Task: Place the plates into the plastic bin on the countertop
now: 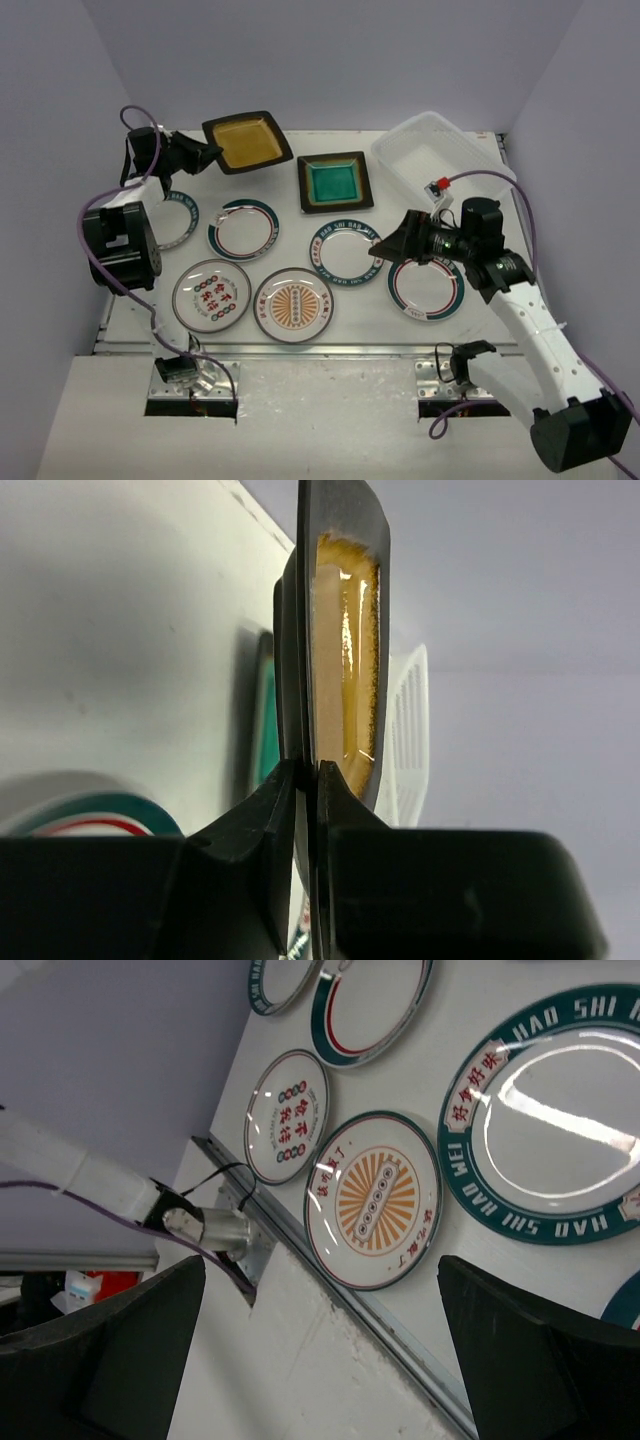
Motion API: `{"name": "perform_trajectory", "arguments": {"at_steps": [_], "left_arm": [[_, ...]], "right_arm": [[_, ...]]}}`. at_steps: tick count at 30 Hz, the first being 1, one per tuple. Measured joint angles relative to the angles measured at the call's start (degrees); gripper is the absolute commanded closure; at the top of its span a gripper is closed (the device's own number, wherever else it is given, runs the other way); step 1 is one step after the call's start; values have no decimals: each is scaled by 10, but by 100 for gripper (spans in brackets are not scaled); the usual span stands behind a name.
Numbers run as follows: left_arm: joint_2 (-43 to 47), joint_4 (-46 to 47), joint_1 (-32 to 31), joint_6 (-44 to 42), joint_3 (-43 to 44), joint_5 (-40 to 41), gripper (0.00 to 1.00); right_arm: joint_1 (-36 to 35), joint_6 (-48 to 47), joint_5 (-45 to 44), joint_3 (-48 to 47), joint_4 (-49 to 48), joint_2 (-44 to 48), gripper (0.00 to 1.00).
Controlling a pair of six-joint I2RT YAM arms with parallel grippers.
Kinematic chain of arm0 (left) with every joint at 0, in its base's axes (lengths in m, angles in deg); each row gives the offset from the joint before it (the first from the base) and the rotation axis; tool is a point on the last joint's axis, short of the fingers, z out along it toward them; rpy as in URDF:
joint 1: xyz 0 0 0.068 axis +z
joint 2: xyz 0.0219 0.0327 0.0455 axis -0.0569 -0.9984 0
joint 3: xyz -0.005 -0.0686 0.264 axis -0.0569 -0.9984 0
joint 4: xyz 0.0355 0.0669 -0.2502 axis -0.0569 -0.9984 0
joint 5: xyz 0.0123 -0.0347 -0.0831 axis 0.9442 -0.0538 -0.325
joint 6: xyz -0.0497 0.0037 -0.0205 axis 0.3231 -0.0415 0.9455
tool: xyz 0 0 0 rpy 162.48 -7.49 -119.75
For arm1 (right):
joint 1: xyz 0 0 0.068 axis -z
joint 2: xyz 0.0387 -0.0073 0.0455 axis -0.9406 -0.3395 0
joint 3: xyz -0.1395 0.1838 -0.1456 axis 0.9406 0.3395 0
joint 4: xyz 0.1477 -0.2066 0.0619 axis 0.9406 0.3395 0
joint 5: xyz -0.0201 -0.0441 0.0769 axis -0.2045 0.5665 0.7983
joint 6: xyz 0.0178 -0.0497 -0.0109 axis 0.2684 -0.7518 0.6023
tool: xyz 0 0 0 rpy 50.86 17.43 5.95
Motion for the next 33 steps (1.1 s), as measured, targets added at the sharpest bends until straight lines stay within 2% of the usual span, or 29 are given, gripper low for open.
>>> {"name": "perform_trajectory", "arguments": {"at_steps": [5, 11, 14, 19, 24, 25, 27, 30, 33], "left_arm": [[128, 27, -36, 8, -119, -8, 100], [302, 29, -121, 19, -276, 9, 100], [354, 15, -160, 21, -313, 16, 100], [390, 2, -209, 17, -328, 28, 100], [422, 1, -218, 19, -356, 34, 100], [426, 2, -219, 21, -362, 35, 100], [429, 6, -219, 24, -372, 38, 100], [429, 8, -222, 29, -385, 42, 100], [429, 14, -224, 38, -392, 44, 100]], "right_arm": [[21, 1, 40, -125, -8, -130, 1], [25, -5, 51, -239, -25, -280, 1], [25, -5, 71, -294, -34, -365, 1], [23, 1, 78, -303, -44, -443, 6], [17, 32, 113, -270, -99, -466, 20], [13, 41, 123, -256, -118, -465, 30], [4, 71, 146, -225, -168, -464, 40], [-6, 125, 182, -183, -243, -463, 62], [-7, 180, 205, -153, -328, -463, 80]]}}
